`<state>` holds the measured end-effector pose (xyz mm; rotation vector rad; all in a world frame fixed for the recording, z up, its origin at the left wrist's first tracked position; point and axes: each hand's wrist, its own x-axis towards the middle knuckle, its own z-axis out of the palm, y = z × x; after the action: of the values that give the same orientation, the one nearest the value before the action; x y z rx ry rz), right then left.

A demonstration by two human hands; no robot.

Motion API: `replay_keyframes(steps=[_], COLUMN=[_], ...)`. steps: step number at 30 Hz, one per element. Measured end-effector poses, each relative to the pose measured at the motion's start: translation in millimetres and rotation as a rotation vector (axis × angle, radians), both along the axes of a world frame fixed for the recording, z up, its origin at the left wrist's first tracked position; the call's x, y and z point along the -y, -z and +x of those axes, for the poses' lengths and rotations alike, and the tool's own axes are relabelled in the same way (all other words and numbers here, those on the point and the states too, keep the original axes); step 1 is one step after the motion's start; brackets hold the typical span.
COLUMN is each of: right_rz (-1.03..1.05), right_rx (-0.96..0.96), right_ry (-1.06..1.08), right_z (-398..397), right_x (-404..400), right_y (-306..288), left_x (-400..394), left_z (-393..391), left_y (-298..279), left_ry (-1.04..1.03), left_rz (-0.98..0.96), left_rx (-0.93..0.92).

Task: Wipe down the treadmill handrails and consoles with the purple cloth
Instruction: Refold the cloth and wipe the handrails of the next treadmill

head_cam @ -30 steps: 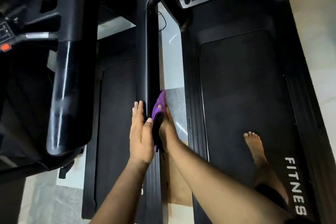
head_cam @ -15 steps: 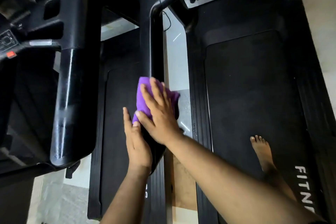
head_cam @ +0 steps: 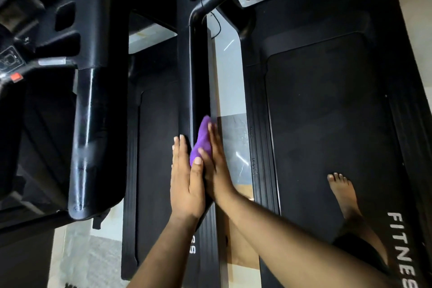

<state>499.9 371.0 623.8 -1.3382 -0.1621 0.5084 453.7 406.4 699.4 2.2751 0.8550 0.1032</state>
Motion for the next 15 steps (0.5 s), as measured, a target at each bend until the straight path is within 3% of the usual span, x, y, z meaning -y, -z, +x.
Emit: replay_keyframes(steps=[2, 4, 7, 10, 13, 15], right_rz=[-0.126, -0.266, -0.288, -0.264, -0.237, -0.171], right_rx=[0.108, 0.348, 0.556, 0.515, 0.496, 0.48], right_ry=[0.011, -0.046, -0.084, -0.114, -0.214, -0.166], right_z=[49, 85, 71, 47, 87, 101], right_x=[-15, -26, -22, -8, -12, -19], right_y=[-19, -34, -27, -13, -16, -18], left_x=[-1, 0, 3, 2, 1, 2], left_z=[3, 7, 4, 0, 5, 8], left_y=[-4, -6, -7, -6, -6, -7], left_ry=[0.048, 0.093, 0.052, 0.019, 0.055, 0.085], left_rz=[-0.049, -0.089, -0.115, -0.08, -0.067, -0.04], left_rx=[0.086, 0.156, 0.161, 0.131, 0.117, 0.107])
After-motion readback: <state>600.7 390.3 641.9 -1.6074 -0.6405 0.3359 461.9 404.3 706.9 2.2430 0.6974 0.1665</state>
